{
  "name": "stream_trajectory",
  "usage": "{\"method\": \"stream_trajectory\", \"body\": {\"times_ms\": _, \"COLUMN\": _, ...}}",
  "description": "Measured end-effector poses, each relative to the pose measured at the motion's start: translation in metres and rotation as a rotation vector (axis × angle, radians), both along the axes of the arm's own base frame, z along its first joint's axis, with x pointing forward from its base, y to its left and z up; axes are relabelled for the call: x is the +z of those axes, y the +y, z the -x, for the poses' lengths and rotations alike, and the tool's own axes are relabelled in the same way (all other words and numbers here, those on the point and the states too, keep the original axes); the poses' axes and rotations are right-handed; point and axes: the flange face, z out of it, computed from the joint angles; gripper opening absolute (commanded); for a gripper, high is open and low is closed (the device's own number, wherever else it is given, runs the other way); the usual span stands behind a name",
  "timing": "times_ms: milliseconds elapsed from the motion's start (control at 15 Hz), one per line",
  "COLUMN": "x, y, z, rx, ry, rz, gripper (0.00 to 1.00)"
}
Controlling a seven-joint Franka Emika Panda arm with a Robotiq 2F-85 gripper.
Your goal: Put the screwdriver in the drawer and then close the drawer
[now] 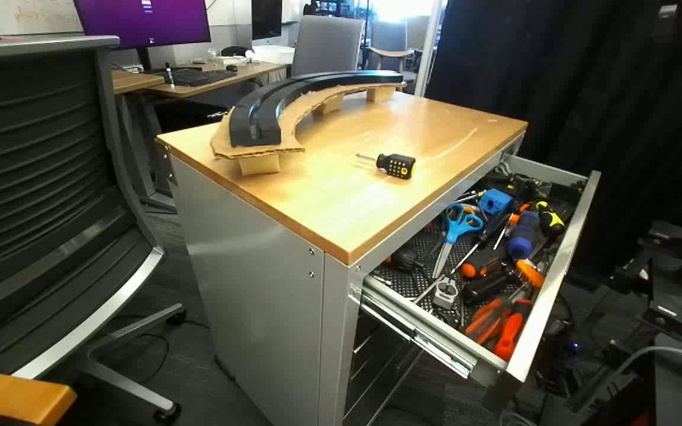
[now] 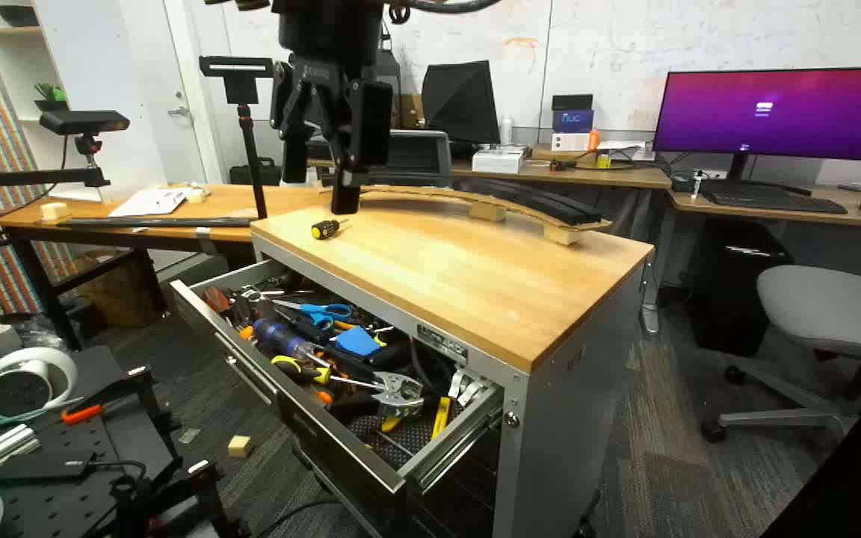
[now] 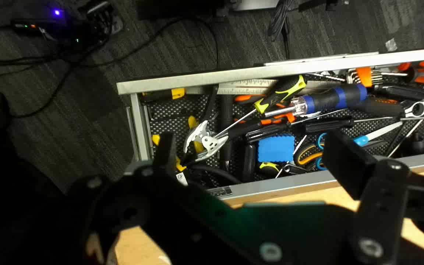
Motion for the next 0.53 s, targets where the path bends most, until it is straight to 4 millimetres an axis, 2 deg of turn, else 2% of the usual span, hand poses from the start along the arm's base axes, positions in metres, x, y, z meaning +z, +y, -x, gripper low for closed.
{"method": "stream_trajectory", "body": {"times_ms": 533, "x": 0.0045, "y": -0.001, "z": -0.0019, "rx": -0.001, "ry": -0.01, "rz": 0.004, "gripper": 1.0}}
